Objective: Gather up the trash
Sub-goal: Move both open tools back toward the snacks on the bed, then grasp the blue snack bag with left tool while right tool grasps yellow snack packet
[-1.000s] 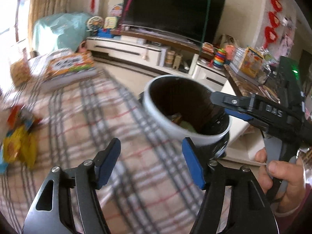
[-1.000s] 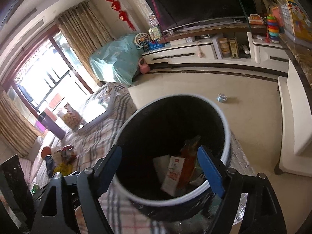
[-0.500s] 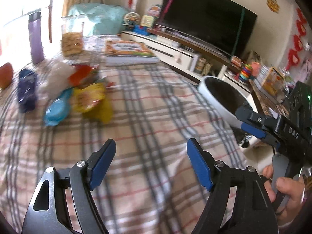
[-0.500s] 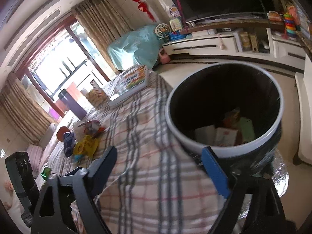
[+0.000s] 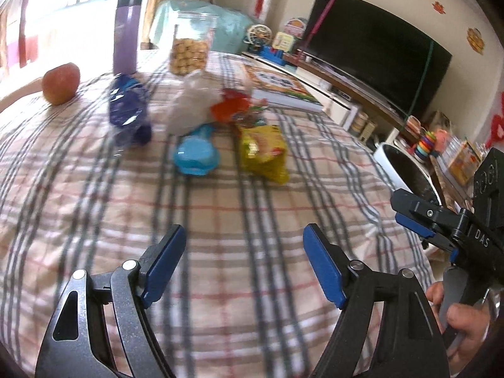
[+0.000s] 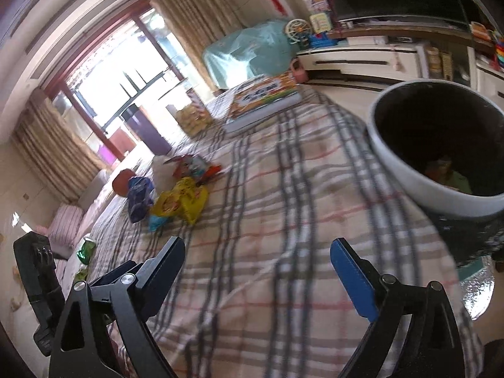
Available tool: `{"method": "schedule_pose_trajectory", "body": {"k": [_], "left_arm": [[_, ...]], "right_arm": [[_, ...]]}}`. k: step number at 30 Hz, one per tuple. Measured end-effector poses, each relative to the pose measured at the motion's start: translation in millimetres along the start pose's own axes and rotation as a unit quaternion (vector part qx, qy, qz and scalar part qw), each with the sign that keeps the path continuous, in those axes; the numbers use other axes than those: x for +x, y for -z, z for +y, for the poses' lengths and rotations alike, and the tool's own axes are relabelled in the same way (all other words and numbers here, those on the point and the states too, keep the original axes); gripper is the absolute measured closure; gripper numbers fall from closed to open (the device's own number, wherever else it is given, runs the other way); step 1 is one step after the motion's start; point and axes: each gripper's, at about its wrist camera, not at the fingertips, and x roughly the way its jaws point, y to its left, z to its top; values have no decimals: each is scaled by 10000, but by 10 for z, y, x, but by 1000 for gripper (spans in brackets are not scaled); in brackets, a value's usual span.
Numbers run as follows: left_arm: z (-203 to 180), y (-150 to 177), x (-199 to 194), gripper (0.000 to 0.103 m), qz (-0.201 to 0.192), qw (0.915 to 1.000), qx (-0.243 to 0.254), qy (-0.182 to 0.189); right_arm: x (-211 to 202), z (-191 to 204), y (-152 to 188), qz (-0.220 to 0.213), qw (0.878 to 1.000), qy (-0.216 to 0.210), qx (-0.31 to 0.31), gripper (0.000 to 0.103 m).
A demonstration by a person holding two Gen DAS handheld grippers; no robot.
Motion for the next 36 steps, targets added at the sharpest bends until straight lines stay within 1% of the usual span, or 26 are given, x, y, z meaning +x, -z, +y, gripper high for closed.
{"method": "schedule_pose_trajectory", "body": {"k": [5,7,12,16,20,24,28,31,33,34,35,36], "left_arm": [[237,-25,-16,23,-24,9997,-198,-123],[300,-51,-15,23,-45,9996,-240,-170],[500,-115,-8,23,-99,9985,-389,-367],[662,-206,25,23,-163,9974,-498,-492],[725,-335,77,23,-209,9970,-515,-546],[751,-497,143,23,-281,9966,-462,-620],[799,-641,246,23,-307,9962,-468,-669],[861,-707,378,23,-261,9958,-495,-724],[894,-732,462,24,-221,9954,-498,-782],[904,-741,492,34,-202,9955,-494,-781],[915,-745,519,43,-187,9957,-496,-758],[928,-748,553,62,-118,9962,-499,-709]], "right_arm": [[170,180,-20,38,9999,7,-130,8],[247,237,-32,76,9999,-109,-91,8],[367,399,-67,32,9996,-156,-218,8],[492,499,-109,108,9991,-340,-250,9],[601,571,-146,131,9989,-342,-284,10],[723,644,-195,210,9986,-357,-330,15],[846,706,-227,271,9982,-353,-399,15],[972,721,-236,376,9980,-317,-403,23],[1037,718,-242,442,9978,-325,-373,31],[1079,714,-239,482,9976,-333,-359,34],[1106,710,-236,514,9975,-326,-367,46],[1128,705,-227,559,9972,-328,-379,60]]}}
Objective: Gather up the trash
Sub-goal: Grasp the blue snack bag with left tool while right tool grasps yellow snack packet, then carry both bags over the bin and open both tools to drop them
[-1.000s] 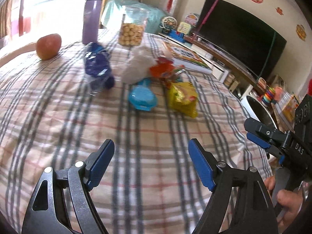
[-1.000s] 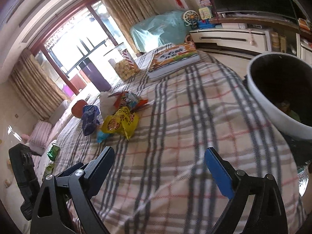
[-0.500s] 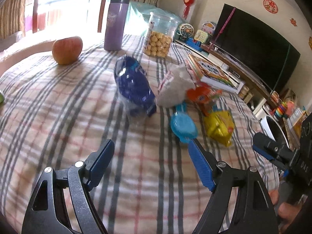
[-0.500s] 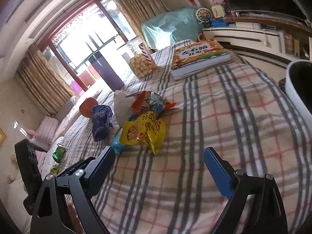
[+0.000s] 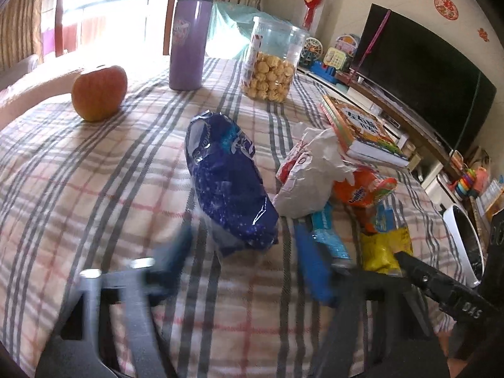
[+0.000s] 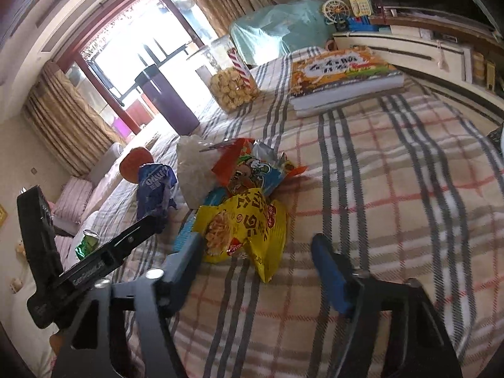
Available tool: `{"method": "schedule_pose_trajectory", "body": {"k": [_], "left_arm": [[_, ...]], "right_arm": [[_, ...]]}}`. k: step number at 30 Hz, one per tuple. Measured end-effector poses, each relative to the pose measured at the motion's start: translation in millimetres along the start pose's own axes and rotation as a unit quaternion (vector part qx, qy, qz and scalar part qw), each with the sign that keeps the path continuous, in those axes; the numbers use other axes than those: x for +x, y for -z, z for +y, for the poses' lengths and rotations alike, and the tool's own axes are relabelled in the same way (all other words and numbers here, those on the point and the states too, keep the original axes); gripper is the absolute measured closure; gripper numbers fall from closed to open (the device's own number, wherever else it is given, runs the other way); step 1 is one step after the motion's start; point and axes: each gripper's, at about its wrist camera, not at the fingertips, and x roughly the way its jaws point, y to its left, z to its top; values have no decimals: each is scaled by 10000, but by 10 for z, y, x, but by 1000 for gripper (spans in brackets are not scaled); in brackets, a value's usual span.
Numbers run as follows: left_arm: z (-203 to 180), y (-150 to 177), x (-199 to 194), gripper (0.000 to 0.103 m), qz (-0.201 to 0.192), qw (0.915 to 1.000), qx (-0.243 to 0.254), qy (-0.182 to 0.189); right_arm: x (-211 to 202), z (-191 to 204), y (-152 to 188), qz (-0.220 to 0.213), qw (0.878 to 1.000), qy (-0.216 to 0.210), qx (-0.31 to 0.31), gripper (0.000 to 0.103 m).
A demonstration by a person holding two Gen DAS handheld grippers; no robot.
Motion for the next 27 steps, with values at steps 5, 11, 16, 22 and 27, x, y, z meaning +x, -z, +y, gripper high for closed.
{"method": "schedule_pose_trajectory", "body": {"k": [5,11,16,22,27], "left_arm": [[24,62,-9,72,22,10000,-36,-15],[-55,261,-239,73,-24,9998,-72,205],[-253,374,-466,73,-116,9989,148,436],[-531,481,-619,73,-115,9963,451,723],[-800,585,-666,73,-37,9930,690,953]], "right_arm": [[-21,-6,52,23,10000,-78,-38,90],[-183,-54,135,-45,9999,-142,5,92],[-366,-86,192,-133,9999,-71,-72,95],[-560,-206,251,-232,9997,51,-34,97],[-740,-303,283,-373,9992,157,34,97]]}}
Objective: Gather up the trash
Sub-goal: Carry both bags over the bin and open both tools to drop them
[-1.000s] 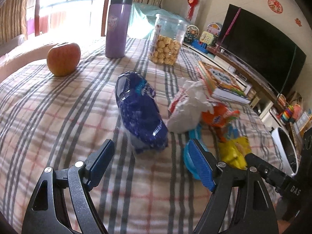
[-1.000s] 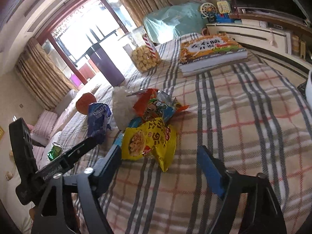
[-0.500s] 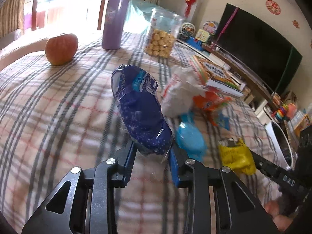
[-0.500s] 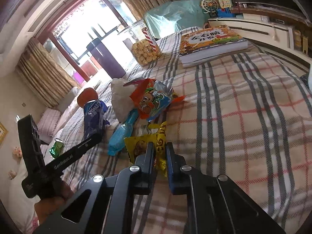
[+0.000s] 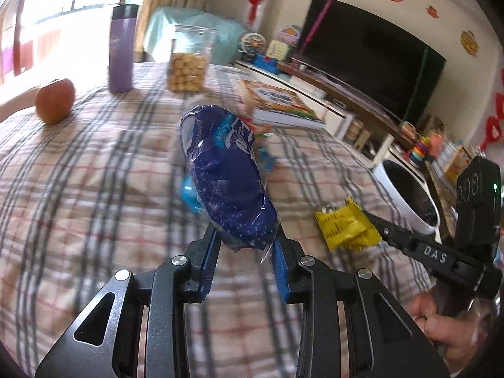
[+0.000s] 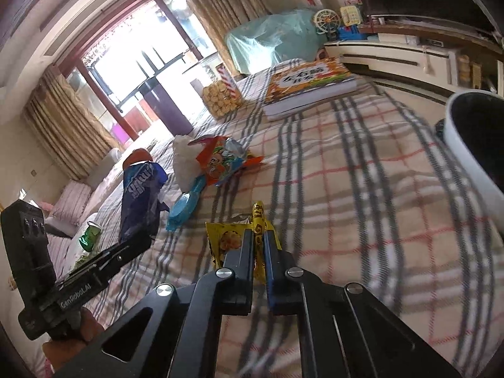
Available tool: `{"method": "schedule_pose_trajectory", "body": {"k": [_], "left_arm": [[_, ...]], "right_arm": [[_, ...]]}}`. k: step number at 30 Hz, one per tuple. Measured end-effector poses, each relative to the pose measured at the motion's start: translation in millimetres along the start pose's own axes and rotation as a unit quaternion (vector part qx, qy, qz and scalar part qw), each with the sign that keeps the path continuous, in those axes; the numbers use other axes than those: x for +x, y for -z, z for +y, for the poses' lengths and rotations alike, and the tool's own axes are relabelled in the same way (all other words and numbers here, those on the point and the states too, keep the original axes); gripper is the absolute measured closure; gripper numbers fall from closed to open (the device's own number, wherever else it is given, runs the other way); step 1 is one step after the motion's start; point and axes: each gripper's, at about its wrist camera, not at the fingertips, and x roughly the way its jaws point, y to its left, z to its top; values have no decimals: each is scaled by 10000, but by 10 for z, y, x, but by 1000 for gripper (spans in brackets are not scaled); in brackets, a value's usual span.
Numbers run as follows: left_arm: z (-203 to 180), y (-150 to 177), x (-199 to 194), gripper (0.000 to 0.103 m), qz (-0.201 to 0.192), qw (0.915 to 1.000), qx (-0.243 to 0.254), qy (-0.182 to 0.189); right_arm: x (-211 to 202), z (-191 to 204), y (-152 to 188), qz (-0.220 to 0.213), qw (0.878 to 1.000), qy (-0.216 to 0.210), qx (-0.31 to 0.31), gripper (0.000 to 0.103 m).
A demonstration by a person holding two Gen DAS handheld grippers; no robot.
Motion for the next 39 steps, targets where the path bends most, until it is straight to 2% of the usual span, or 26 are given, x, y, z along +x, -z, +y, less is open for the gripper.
{"method": "schedule_pose_trajectory", "body": {"k": [11,25,39], "left_arm": [[-516,68,101,73,193,9980,385,458],[-975,80,190,73,323,9937,747,769],[-1519,86,304,73,446,9852,1221,1113]], "right_arm": [[-405,-365,-2,-310,9988,265,277,97],[-811,-789,-14,-690,9947,533,553,97],[-1170,-1209,-67,-1042,9873,799,892,97]]}}
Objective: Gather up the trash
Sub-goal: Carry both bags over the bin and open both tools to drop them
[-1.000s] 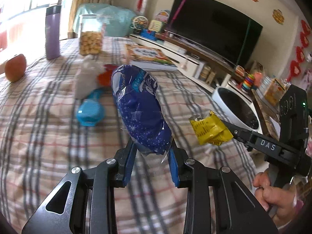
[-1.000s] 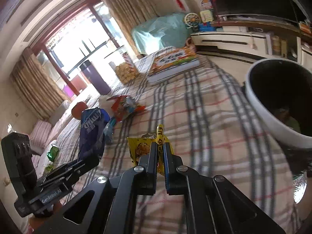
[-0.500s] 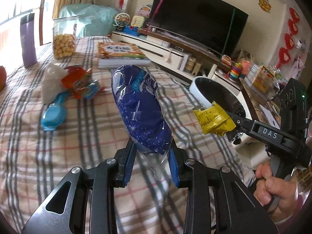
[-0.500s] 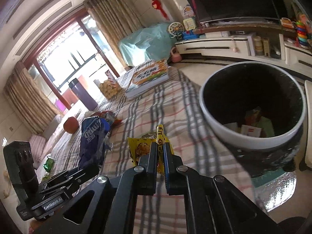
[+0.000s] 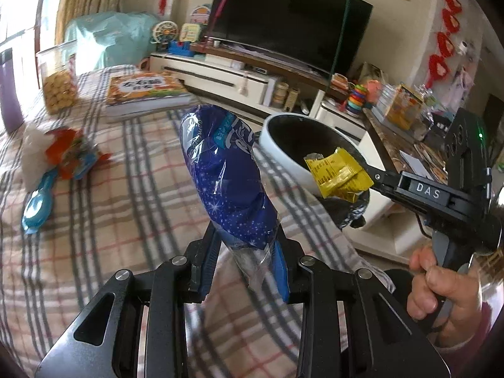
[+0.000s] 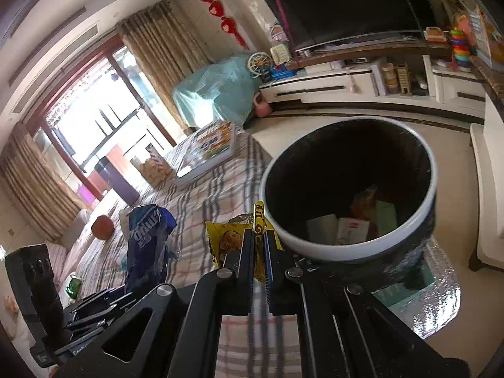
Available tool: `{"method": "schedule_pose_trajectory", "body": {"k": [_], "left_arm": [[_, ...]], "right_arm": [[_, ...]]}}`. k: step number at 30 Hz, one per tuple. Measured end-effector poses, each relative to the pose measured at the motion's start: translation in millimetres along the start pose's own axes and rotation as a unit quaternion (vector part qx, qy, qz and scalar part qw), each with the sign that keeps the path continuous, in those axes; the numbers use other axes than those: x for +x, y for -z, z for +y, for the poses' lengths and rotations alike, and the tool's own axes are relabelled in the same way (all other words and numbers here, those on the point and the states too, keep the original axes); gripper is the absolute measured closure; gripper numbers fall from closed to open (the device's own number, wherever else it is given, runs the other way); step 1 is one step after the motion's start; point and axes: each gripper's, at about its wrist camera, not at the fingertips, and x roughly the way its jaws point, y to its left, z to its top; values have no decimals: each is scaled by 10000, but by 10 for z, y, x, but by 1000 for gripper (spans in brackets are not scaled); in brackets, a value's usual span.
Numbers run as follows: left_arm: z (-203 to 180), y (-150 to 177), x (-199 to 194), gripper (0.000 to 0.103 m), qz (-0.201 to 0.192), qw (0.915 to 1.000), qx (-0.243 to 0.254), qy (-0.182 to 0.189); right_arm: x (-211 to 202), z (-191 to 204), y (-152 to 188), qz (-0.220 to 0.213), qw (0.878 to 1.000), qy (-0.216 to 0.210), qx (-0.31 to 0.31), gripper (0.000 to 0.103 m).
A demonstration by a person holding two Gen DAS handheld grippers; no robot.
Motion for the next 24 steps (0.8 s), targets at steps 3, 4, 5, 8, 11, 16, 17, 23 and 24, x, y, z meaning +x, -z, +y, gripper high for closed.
{"method": "schedule_pose_trajectory", "body": {"k": [3,4,5,8,11,16,17,23,24], "left_arm": [[-93,-37,56,73,41,10000,51,66],[-114,-47,74,73,60,9999,49,96],[-138,-61,99,73,90,9999,47,137],[-208,-93,149,73,119,9997,118,166],[-307,-142,207,73,142,9995,218,203],[-451,-223,318,73,216,9989,320,277],[-483,-247,348,73,237,9987,338,307],[-644,-387,482,74,277,9977,472,393],[-667,-406,510,73,297,9975,493,403]], "right_arm": [[-44,-79,-41,-65,9999,56,59,97],[-55,-92,-49,-82,9999,76,69,97],[-66,-114,-60,-95,9999,89,76,97],[-97,-196,-99,-150,9997,154,114,97],[-129,-282,-149,-196,9995,209,148,97],[-131,-414,-237,-242,9991,305,193,97],[-129,-434,-254,-249,9990,321,202,97],[-120,-576,-344,-279,9984,422,260,97],[-115,-608,-362,-280,9983,438,275,97]]}}
